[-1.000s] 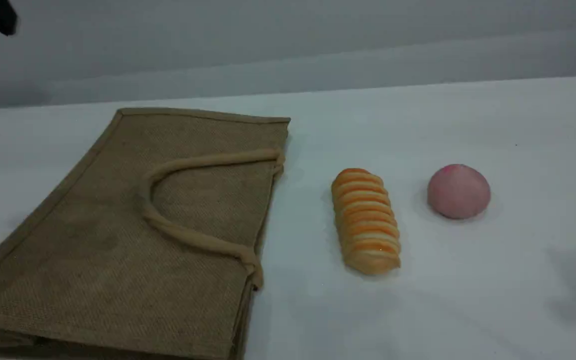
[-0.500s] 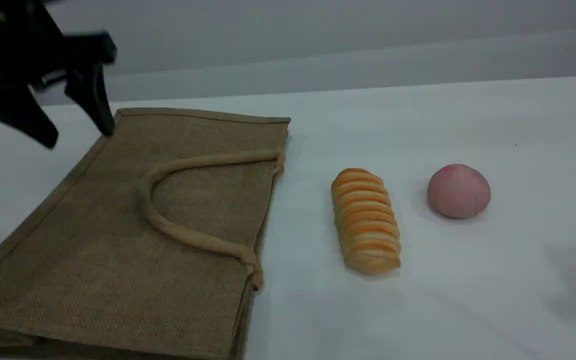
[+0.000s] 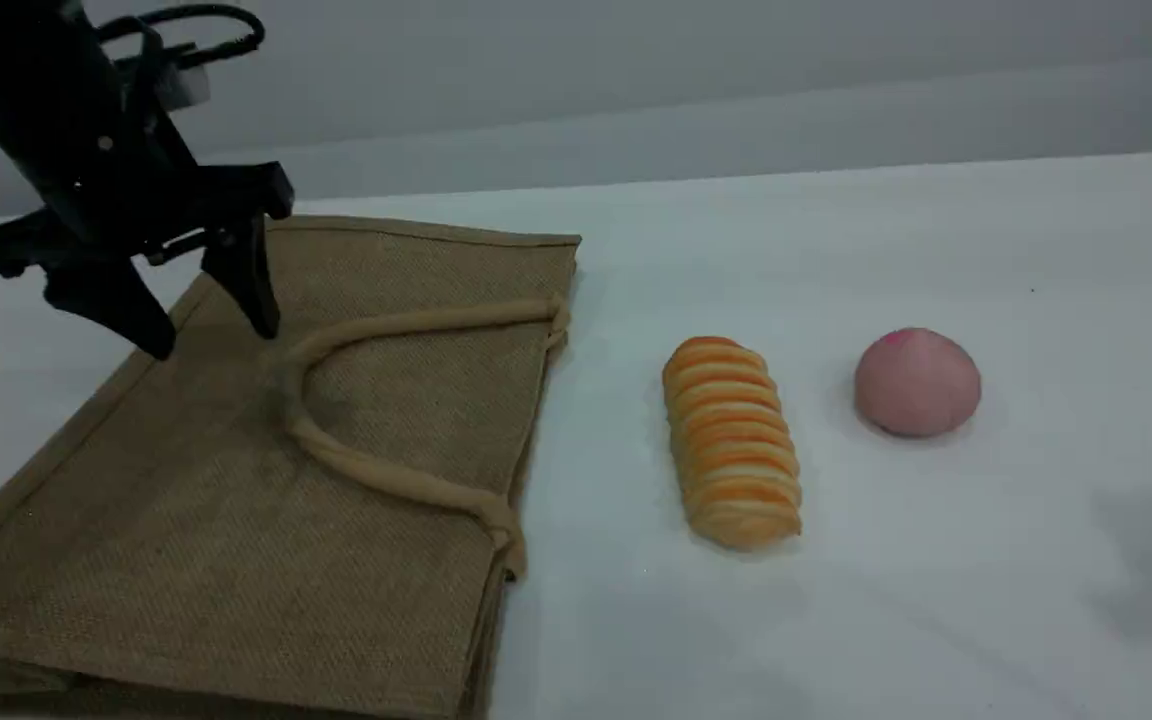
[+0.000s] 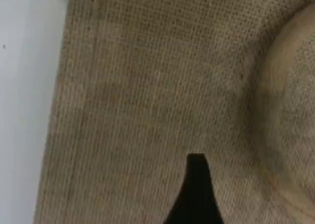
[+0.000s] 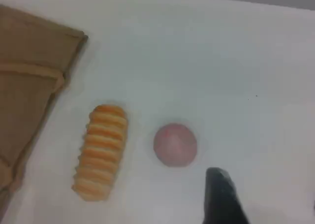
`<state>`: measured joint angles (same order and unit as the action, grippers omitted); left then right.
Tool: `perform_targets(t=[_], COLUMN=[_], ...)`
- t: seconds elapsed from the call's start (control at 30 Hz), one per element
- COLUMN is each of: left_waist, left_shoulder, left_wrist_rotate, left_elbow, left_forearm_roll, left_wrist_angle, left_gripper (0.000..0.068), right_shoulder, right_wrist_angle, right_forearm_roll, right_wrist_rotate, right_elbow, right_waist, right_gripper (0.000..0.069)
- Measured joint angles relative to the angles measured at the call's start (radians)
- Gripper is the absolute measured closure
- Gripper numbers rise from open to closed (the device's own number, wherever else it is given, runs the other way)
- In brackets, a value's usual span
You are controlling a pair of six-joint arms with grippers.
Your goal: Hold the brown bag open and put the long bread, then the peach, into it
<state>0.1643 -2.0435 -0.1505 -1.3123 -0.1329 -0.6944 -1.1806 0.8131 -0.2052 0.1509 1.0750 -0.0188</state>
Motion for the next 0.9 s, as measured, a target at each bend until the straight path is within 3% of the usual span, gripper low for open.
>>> perform_targets(t=[0.47, 0.9], left_waist=[0.048, 0.05], left_shoulder=[-0.126, -0.183], left_wrist_rotate=[-0.001, -0.001], left_elbow=[-0.112, -0.118], left_forearm_roll=[0.002, 0.002], left_wrist_angle=[0.002, 0.014], left_gripper=[0.0163, 0.0163], right_shoulder=[0.001, 0.001], right_wrist_angle=[0.0, 0.001], right_forearm_roll=[0.006, 0.007], right_wrist_rotate=[0.0, 0.0], right_elbow=[0.0, 0.0], right_waist=[0.0, 0.0], right_gripper=[0.0348, 0.0348])
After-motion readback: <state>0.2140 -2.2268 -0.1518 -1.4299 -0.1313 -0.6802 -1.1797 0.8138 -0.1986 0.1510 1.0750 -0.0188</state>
